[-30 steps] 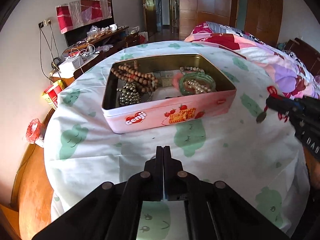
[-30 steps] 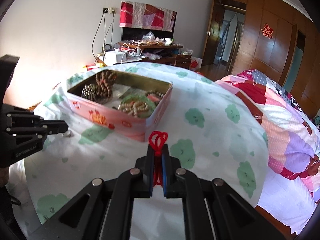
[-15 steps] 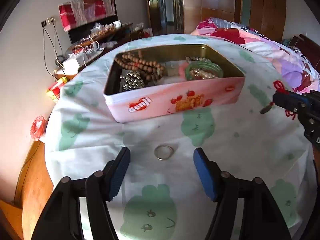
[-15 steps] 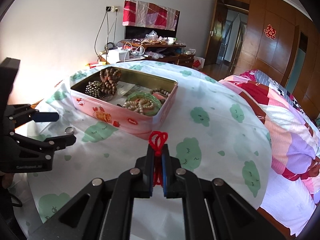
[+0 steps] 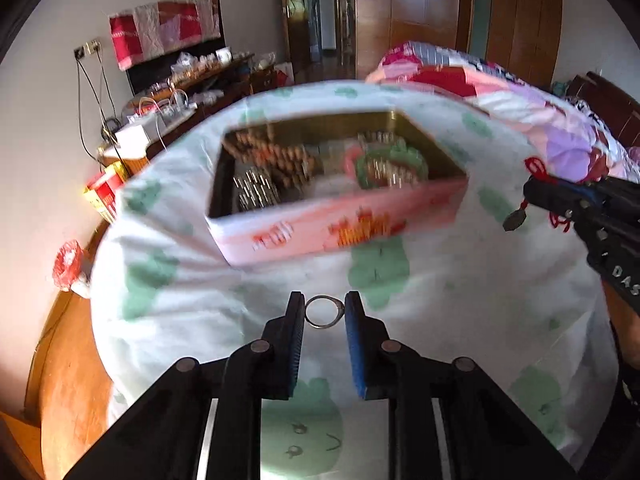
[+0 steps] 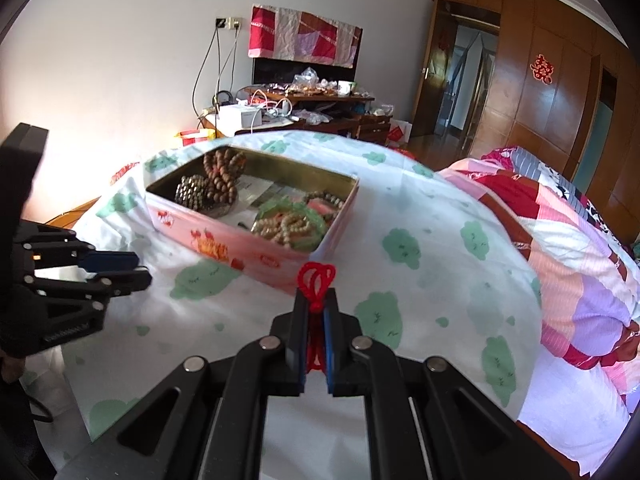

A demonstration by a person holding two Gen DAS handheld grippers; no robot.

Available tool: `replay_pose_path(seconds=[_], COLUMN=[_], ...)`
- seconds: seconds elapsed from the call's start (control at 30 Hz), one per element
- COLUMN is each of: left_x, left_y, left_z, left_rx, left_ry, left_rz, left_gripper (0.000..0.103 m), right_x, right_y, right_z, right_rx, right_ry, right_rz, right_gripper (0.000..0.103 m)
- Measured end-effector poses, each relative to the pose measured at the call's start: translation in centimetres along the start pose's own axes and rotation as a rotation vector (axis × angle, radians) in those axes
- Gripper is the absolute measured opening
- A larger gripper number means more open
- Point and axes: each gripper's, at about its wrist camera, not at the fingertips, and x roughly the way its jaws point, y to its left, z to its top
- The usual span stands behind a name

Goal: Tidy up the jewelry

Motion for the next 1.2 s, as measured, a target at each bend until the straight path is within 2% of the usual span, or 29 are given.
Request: replay_pose_path(seconds=[0.17,0.37,0.5,0.77,0.8,0.83,1.2], left_x=[-2.1,-2.2,-1.3,0.5,0.6,0.9,3.5], left_y=[0.1,0.9,1.7,2.6,2.7,2.8,3.6], left_z=[3.0,6.3,7.5,9.1,9.1,9.2,9.0], left_rx=[0.025,0.043,0.033,0.020,0.018,0.017,0.000], left_ry=[-0.077,-0.126,-0.130,-0.128,-0.127,-0.121,-0.077], left_rz=[0.013,0.049,0.069,0.084,0.084,0.079,0.081], left_gripper=[0.021,0.021,0.021,0.021,0.019,0.002,0.001], right_x=[-0.5,0.0,0.9,3.4,3.7,3.9,7.0], right_y=[-0.7,-0.9,-0.7,0.3,0.4,0.6,1.6], right_z=[1.9,4.9,6.7,8.2,8.2,8.3,8.5], right_rx=[-0.012,-0.038,-0.062,-0.103,-0.107,-0.110,-0.120], right_ry=[-0.033,-0.080,-0.098,-0.087,-0.084,-0.083,-0.042], right_rz=[-0.011,-0.018,-0.024,-0.029,-0.028,-0.028,-0.014], right_gripper=[0.008,0.008,0.008,0.008,0.008,0.008,0.008])
